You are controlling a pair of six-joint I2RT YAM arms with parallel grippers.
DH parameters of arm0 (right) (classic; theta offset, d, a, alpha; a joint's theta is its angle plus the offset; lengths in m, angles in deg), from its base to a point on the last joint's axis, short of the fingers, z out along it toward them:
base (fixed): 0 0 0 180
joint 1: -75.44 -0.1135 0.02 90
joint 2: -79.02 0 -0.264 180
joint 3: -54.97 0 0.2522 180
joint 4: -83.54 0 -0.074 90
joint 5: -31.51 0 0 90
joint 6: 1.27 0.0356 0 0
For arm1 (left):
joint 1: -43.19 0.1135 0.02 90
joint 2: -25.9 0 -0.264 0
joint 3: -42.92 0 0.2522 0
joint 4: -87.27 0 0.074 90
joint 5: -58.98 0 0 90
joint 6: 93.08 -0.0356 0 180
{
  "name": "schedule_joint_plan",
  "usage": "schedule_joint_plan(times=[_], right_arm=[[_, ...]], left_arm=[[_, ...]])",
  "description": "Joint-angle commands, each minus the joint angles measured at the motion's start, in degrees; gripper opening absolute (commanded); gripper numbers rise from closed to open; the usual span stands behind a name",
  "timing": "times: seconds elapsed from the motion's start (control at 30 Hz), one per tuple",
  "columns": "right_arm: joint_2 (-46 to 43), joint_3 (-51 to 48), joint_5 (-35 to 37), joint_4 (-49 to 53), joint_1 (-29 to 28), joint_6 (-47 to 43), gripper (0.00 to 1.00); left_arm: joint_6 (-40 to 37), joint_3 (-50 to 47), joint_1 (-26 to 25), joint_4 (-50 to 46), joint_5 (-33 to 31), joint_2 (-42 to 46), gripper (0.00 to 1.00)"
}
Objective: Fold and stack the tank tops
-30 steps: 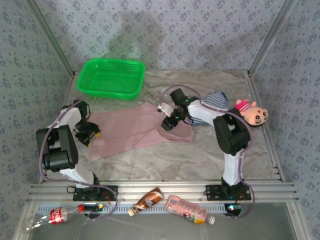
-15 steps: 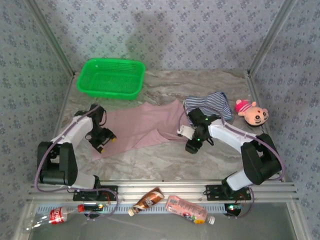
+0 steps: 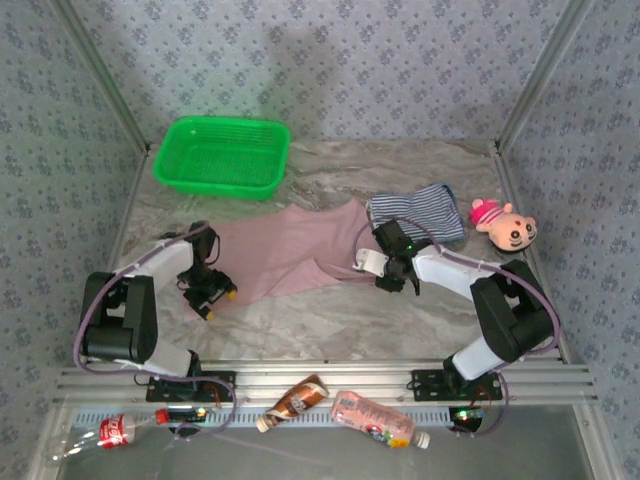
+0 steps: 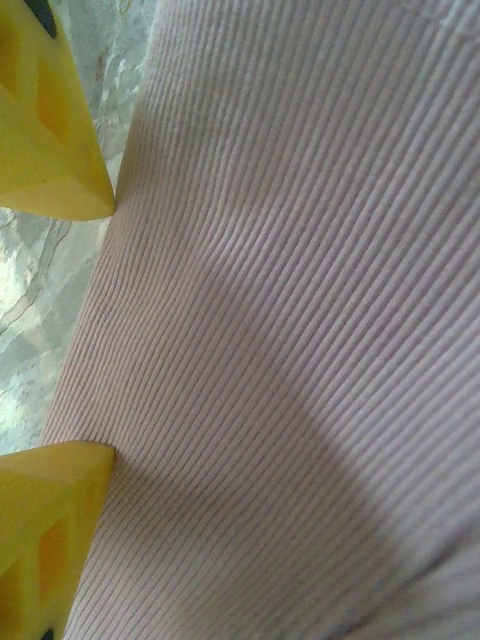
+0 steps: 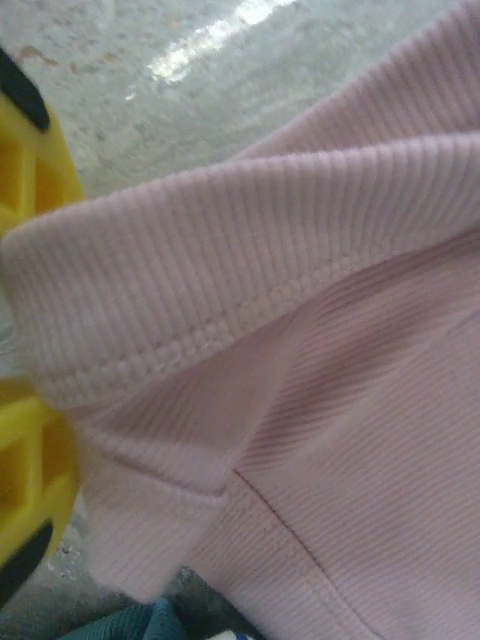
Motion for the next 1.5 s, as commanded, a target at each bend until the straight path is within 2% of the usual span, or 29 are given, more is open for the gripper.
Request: schedule_joint_plan(times=[0.0, 0.17, 0.3, 0.47, 0.63, 0.93, 1.1, 1.2, 1.4, 1.47], right_arm=[[0.37, 2.03, 0.26, -1.43, -0.32, 0.25, 0.21], [1.14, 5.17, -4.97, 0.93, 1.13, 4.49, 0.09], [2.51, 9.59, -12.01, 5.84, 4.44, 9.94, 0.07], [5.44, 16.02, -17.65, 19.73, 5.87, 12.71, 0.05], [11.22, 25.19, -19.04, 29.67, 7.66, 16.4, 0.05], [24.64, 36.6, -16.04, 34.17, 8.41, 21.93, 0.05], [29.61, 40.69, -11.97, 35.07, 8.13, 23.21, 0.09], [30.16, 41.92, -11.17, 34.34, 8.28, 25.44, 0.15], [27.41, 44.51, -18.5, 33.53, 8.64, 28.24, 0.38], [26.43, 44.57, -22.28, 33.52, 8.63, 30.62, 0.4]], left_arm=[[-1.49, -0.29, 0.39, -0.39, -0.75, -0.23, 0.6], [-3.03, -1.44, 2.05, -0.74, -1.53, 0.15, 0.6], [-5.85, -2.55, 4.87, -1.43, -3.31, 0.39, 0.6], [-9.39, -3.32, 8.07, -1.36, -4.95, -0.85, 0.6], [-11.05, -1.93, 9.14, -1.33, -6.04, -2.07, 0.6], [-13.08, 0.91, 9.67, -2.24, -7.47, -3.43, 0.6], [-13.86, 2.67, 10.07, -3.14, -8.32, -3.71, 0.6], [-14.22, 4.18, 10.13, -3.71, -9.03, -3.67, 0.6], [-14.03, 7.06, 10.11, -4.77, -8.68, -3.47, 0.6], [-14.08, 8.09, 10.12, -5.67, -8.8, -3.29, 0.6]])
